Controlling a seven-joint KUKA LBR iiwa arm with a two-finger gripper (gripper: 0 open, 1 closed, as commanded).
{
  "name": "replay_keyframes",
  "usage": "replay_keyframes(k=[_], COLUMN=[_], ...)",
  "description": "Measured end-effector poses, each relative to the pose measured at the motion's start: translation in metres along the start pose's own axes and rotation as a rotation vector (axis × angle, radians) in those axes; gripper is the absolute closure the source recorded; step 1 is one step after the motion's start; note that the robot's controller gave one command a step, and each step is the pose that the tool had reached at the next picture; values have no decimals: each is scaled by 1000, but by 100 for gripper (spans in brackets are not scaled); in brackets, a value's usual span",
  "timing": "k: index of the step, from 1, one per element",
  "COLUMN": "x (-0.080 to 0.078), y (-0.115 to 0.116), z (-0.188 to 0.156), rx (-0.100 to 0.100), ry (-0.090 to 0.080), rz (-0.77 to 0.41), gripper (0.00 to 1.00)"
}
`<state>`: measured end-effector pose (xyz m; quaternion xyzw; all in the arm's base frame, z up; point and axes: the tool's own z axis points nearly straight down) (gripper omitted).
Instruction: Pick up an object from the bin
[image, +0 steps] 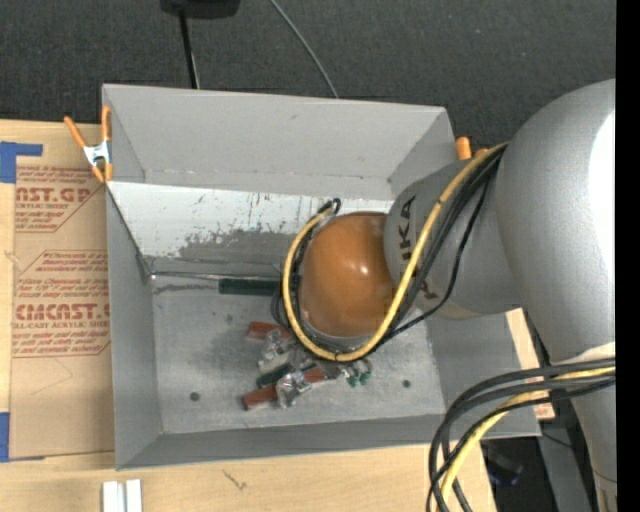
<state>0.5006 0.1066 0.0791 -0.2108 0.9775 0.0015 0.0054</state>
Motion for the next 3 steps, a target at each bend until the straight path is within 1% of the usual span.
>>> replay_keyframes(k=[1,2,3], x=[-16,-16,1], y=[4,4,-7], z=[-119,-119,-275], rx=[0,-1,-2], ry=[10,10,10], rz=[22,22,-309], gripper=[100,100,100])
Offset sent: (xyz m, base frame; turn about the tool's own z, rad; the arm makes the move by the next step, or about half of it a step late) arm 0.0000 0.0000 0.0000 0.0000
